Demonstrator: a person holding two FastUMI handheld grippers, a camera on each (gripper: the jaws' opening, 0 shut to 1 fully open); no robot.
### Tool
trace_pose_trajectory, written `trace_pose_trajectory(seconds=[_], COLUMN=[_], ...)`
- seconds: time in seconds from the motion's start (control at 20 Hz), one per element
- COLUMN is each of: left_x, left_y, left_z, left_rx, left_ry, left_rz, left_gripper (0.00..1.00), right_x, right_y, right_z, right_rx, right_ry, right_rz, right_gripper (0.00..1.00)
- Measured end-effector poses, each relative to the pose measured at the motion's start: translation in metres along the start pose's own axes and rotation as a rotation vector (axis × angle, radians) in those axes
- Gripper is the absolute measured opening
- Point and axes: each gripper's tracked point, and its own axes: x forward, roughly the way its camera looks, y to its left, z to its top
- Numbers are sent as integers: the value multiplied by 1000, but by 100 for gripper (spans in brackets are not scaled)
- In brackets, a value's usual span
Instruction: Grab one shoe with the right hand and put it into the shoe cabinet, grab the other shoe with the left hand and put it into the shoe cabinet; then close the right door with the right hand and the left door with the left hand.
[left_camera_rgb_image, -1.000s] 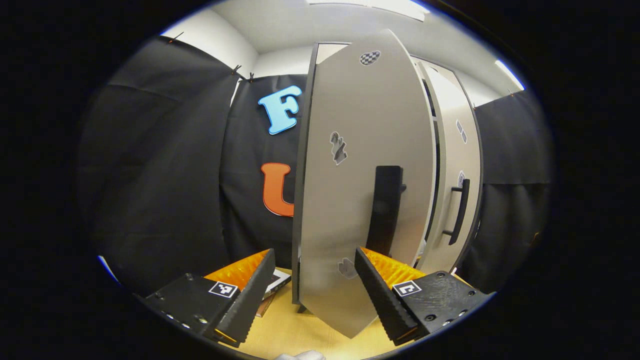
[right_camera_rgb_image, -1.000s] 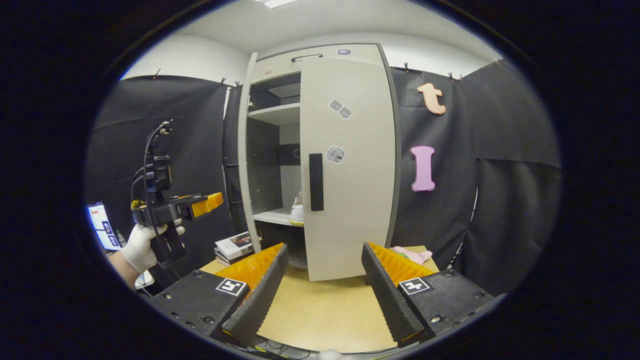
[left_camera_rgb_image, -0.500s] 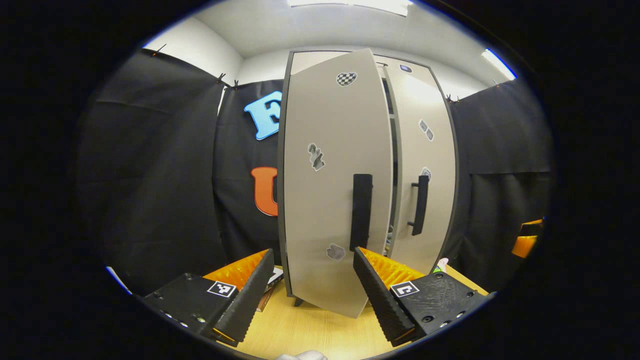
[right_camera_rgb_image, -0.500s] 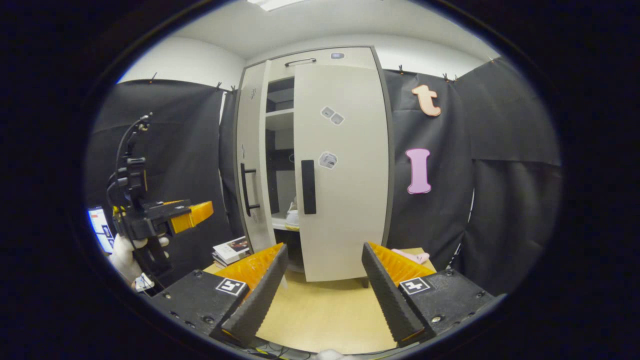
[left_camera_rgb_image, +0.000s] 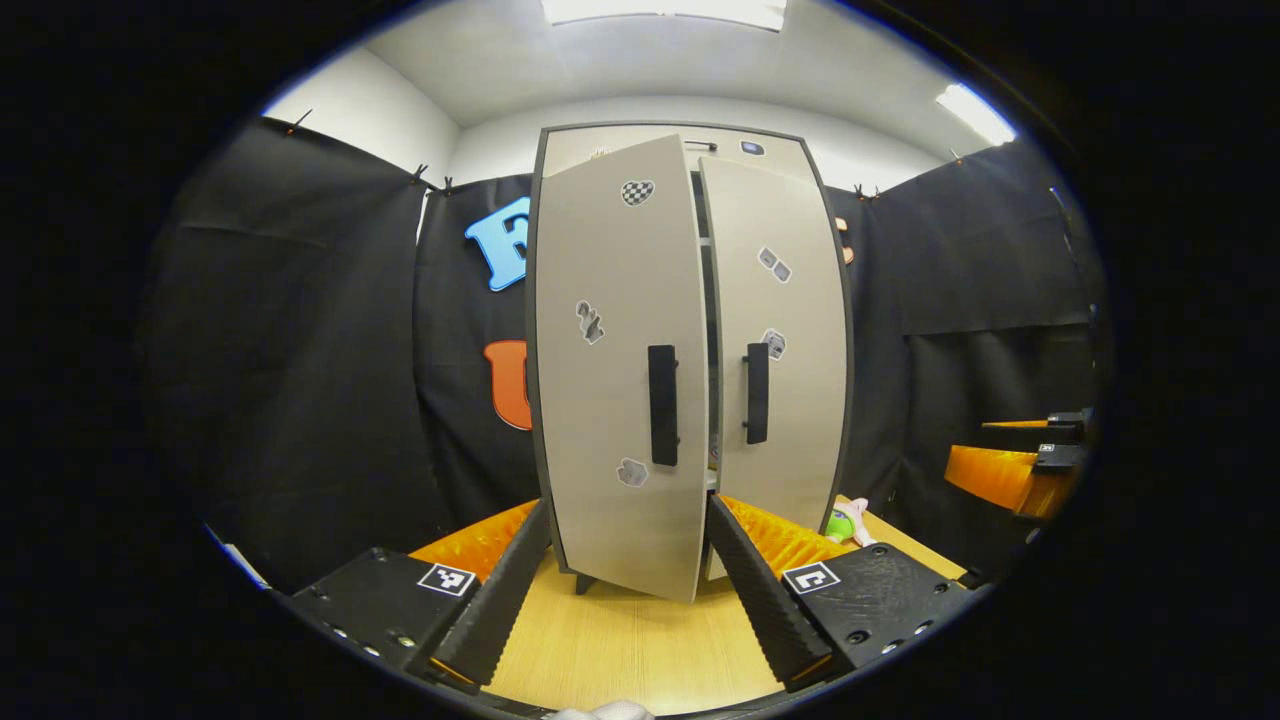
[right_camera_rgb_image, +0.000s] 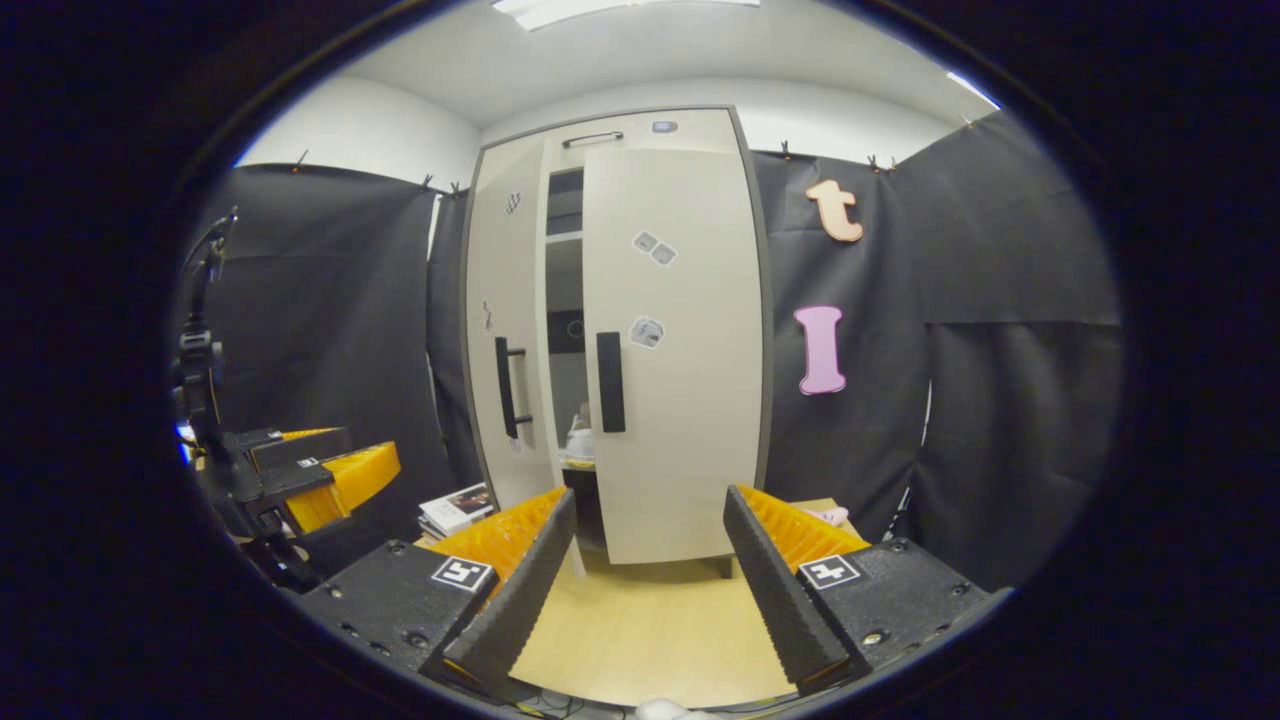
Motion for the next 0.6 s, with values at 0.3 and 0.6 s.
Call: trace_pose_trajectory(seconds=[0.3,0.6], left_x=[-9,-10], left_y=[0,2], left_z=[-5,-1], left_rx=[-9,-14], left_ry=[13,9], left_rz=[-3,0], left_gripper=[96,96], right_x=[-8,-11], right_y=[-9,-21], right_z=[1,0], right_rx=[14,22], right_ry=[-12,-9], right_rz=[-31,-64], right_gripper=[97,97])
